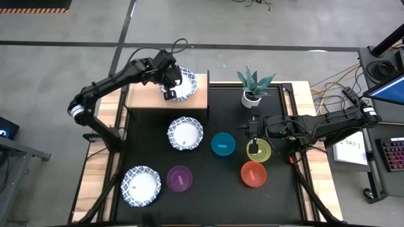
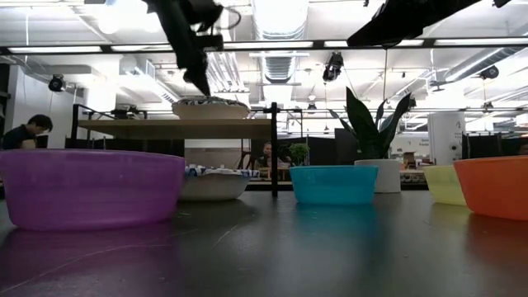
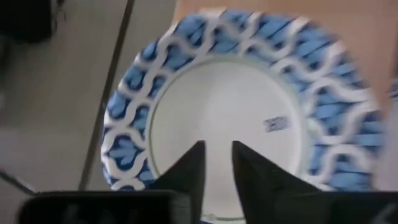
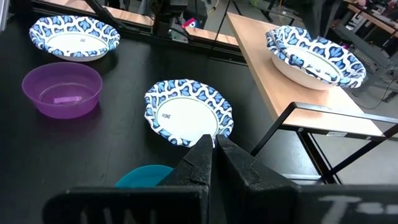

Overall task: Place and stack bowls onto a shelf
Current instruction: Stack the big white bowl on top of the big white bowl on the shelf

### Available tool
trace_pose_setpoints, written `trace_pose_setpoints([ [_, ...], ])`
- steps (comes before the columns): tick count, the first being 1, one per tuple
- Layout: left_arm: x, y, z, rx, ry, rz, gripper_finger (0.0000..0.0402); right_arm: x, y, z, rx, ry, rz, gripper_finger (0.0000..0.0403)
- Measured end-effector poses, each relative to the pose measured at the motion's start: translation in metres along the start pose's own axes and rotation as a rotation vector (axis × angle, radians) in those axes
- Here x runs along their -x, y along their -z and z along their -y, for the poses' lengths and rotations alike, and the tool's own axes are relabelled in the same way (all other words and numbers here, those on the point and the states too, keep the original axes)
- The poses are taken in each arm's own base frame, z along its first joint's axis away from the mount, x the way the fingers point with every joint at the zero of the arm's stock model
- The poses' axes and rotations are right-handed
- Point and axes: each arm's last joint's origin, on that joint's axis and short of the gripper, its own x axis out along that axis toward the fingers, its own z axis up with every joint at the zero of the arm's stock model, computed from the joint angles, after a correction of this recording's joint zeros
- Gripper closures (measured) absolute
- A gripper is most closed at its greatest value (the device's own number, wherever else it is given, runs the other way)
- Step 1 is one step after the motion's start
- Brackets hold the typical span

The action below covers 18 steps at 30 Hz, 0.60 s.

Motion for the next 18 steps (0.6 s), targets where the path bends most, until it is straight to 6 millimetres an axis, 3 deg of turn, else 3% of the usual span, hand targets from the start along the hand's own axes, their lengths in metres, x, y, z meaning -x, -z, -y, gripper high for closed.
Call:
trace_pose_setpoints([
  [4,-0.021,0.004,-0.007,0.055,0.014,-0.063,0.0396,0.0,0.001,0.0,0.003,-0.001,-0.003,0.0394],
  [10,-0.044,0.01,-0.002,0.064,0.071,-0.182,0.0391,0.0,0.001,0.0,0.001,0.0,-0.004,0.0394],
  [18,-0.041,0.023,-0.001,0.113,-0.05,-0.385,0.0401,0.0,0.002,0.0,0.002,0.0,-0.005,0.0394],
])
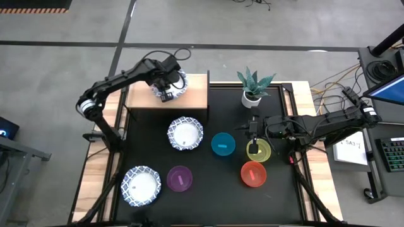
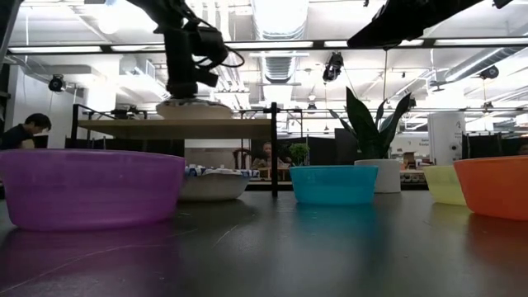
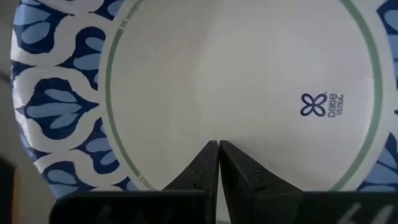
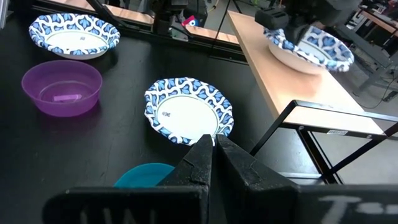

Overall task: Place and stack bowls onto a shelf
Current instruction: Stack the big white bowl on top of the big white bowl on the shelf, then put the small blue bowl on the shelf

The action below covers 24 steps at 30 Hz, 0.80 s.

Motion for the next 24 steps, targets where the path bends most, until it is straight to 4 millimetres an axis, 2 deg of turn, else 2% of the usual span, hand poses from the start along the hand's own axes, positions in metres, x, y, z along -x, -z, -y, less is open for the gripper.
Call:
trace_pose_setpoints([
  [8,0.005,0.027,0.002,0.094,0.034,-0.244,0.0401,0.0,0.0,0.0,0.0,0.0,-0.001,0.0394],
  [12,0.009,0.033,0.002,0.118,0.008,-0.287,0.0402,0.0,0.0,0.0,0.0,0.0,-0.001,0.0394],
  [18,0.028,0.037,-0.002,0.153,-0.037,-0.183,0.0402,0.0,0.0,0.0,-0.034,0.0,-0.001,0.0394],
  [21,0.049,0.043,0.001,0.197,0.01,-0.061,0.0402,-0.001,0.001,-0.001,-0.073,-0.001,-0.005,0.0394],
  [24,0.078,0.053,0.007,0.238,0.086,0.154,0.0402,-0.004,0.003,-0.002,-0.111,-0.002,-0.016,0.0394],
])
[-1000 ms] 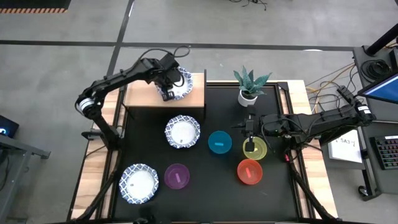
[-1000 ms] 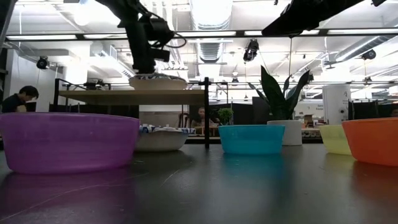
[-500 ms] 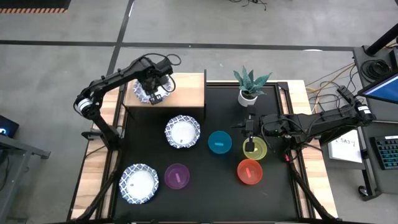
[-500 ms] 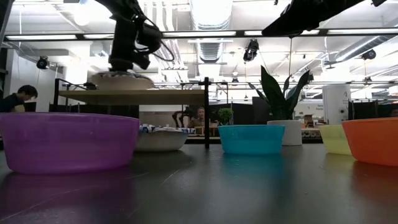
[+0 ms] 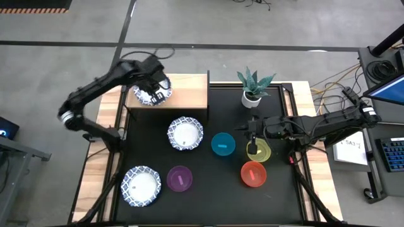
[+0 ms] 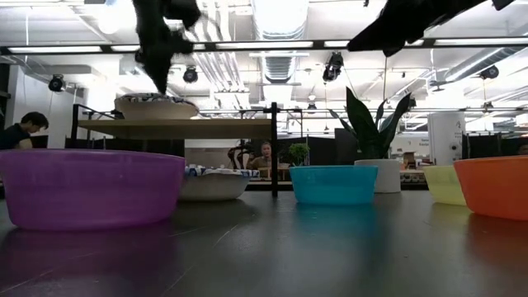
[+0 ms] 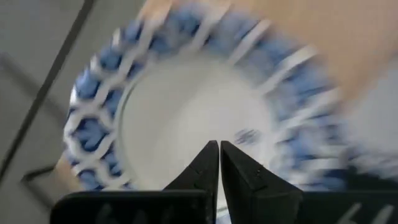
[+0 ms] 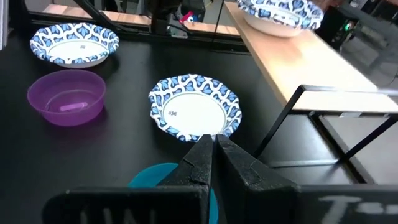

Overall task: Place and stack bowls onto a shelf
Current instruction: Put the small blue bowl on the shelf

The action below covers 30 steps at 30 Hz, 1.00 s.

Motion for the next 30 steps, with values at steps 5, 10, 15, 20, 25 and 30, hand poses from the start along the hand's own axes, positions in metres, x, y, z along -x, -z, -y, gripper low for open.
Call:
trace_pose_setpoints([
  [5,0.037,0.027,0.026,-0.003,0.207,0.393,0.0402,-0.011,0.003,-0.003,-0.042,-0.001,-0.018,0.0394],
  [10,0.055,0.063,0.055,-0.075,0.339,0.721,0.0401,-0.024,0.005,-0.007,-0.043,0.0,-0.013,0.0394],
  [15,0.058,0.096,0.074,-0.174,0.448,0.917,0.0401,-0.032,-0.002,-0.009,-0.057,0.002,0.013,0.0394],
  [20,0.044,0.121,0.089,-0.225,0.536,1.003,0.0401,-0.038,-0.009,-0.01,-0.062,0.0,0.014,0.0394],
  [25,0.03,0.133,0.095,-0.228,0.574,1.021,0.0402,-0.042,-0.015,-0.011,-0.063,0.0,0.018,0.0394],
  [30,0.019,0.137,0.099,-0.243,0.567,1.001,0.0402,-0.039,-0.027,-0.01,-0.089,-0.001,0.026,0.0394],
])
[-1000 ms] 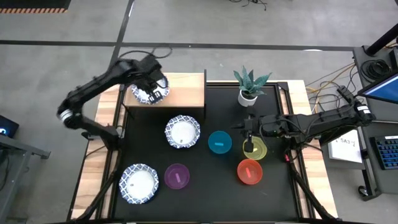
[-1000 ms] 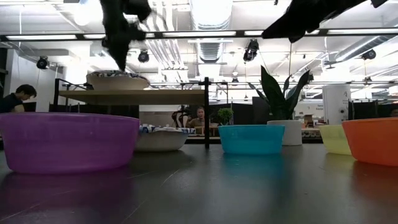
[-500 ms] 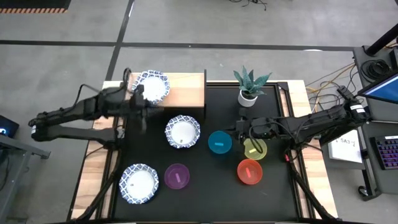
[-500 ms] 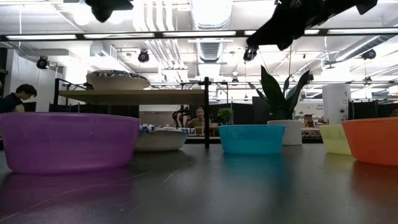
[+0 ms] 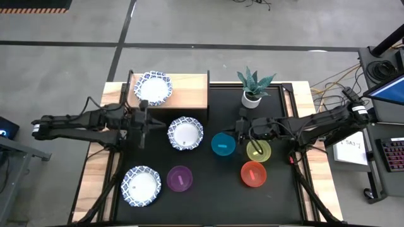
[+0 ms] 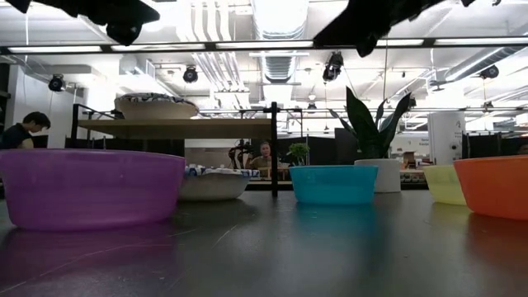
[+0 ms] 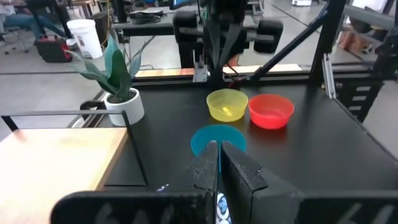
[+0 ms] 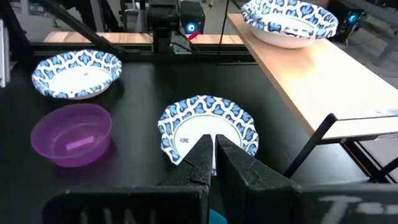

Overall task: Place and stack bowls onto a shelf
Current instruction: Put the small blue bowl on the shelf

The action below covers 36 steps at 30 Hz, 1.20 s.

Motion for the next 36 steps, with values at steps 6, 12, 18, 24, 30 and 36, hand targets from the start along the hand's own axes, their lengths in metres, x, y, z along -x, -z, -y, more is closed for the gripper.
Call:
trace_pose_setpoints([
  [6,-0.004,0.006,0.0,-0.103,-0.003,0.027,0.0401,0.005,-0.016,0.001,-0.023,0.001,-0.048,0.0394],
  [12,-0.002,0.005,0.0,-0.163,-0.006,0.039,0.0402,0.011,-0.03,0.002,-0.061,0.005,-0.069,0.0394],
  [18,-0.002,0.006,0.0,-0.165,-0.007,0.037,0.0402,0.001,-0.038,-0.001,-0.058,0.007,-0.091,0.0394],
  [24,-0.003,0.011,0.001,-0.159,-0.005,0.022,0.0402,-0.021,-0.044,-0.008,0.003,0.018,-0.274,0.0394],
  [30,-0.004,0.014,0.001,-0.141,-0.003,0.012,0.0402,-0.042,-0.049,-0.015,0.055,0.01,-0.49,0.0394],
  [36,-0.004,0.014,0.001,-0.152,-0.004,0.015,0.0402,-0.058,-0.042,-0.02,0.09,0.001,-0.675,0.0394],
])
